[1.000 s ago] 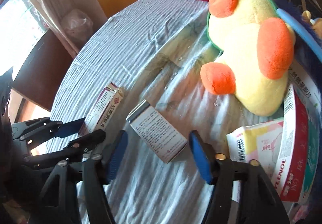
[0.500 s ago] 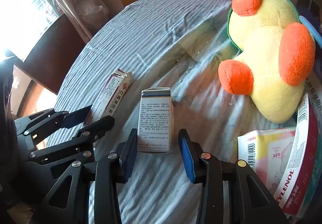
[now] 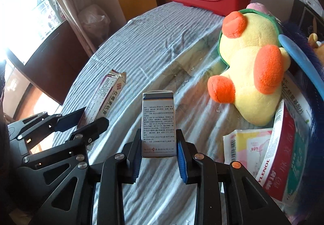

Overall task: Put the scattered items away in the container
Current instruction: 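Lift both held medicine boxes and carry them over the crate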

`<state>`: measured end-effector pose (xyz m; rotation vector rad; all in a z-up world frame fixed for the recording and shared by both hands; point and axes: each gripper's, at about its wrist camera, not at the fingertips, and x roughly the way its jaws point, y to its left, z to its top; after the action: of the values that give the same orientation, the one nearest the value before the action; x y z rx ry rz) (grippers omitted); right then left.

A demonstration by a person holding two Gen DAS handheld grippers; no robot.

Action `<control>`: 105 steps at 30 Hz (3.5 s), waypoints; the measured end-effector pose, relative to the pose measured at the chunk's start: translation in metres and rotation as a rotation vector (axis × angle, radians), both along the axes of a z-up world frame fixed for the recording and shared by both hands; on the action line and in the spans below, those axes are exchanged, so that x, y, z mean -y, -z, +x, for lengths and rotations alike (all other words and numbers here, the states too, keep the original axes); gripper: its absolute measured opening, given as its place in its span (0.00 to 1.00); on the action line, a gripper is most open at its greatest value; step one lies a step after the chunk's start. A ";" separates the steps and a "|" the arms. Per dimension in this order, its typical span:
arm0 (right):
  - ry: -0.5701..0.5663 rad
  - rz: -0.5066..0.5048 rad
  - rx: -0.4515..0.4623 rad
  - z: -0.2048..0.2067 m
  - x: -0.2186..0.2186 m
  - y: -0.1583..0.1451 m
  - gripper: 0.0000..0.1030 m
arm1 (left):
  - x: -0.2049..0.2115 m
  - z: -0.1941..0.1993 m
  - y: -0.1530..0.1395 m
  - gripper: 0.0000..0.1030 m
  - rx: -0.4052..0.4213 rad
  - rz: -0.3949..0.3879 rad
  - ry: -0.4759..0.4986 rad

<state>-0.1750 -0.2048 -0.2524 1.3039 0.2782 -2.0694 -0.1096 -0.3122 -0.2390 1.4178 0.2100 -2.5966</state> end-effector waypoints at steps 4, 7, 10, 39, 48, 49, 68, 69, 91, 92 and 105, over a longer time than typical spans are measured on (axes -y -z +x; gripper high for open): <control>0.005 -0.033 -0.048 0.009 -0.011 -0.033 0.29 | -0.009 0.005 -0.027 0.27 -0.033 -0.013 -0.003; 0.027 -0.057 -0.083 0.015 -0.022 -0.058 0.29 | -0.017 0.008 -0.047 0.27 -0.059 -0.013 0.013; 0.050 -0.076 -0.120 0.024 -0.032 -0.083 0.29 | -0.023 0.014 -0.070 0.27 -0.099 -0.013 0.044; 0.466 -0.067 -0.437 0.191 -0.191 -0.230 0.29 | -0.188 0.114 -0.197 0.27 -0.386 0.016 0.470; 0.556 -0.047 -0.491 0.212 -0.322 -0.257 0.29 | -0.319 0.130 -0.221 0.27 -0.451 0.044 0.536; 0.559 -0.049 -0.495 0.213 -0.337 -0.261 0.29 | -0.333 0.131 -0.224 0.27 -0.457 0.045 0.537; 0.651 -0.087 -0.636 0.220 -0.578 -0.304 0.29 | -0.558 0.122 -0.268 0.27 -0.577 -0.004 0.637; 0.667 -0.084 -0.641 0.217 -0.589 -0.305 0.29 | -0.569 0.114 -0.272 0.27 -0.584 0.003 0.646; 0.800 0.102 -0.674 0.020 -0.854 -0.395 0.29 | -0.849 -0.099 -0.368 0.27 -0.361 0.170 0.740; 0.804 0.114 -0.671 0.009 -0.864 -0.396 0.29 | -0.858 -0.108 -0.367 0.27 -0.349 0.152 0.724; 0.748 0.128 -0.332 -0.142 -0.940 -0.301 0.29 | -0.928 -0.234 -0.235 0.27 0.136 0.091 0.522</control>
<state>-0.3169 0.7351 0.0486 1.2454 0.0610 -2.9507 -0.3437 0.6159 -0.0036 1.8873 -0.0745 -2.8953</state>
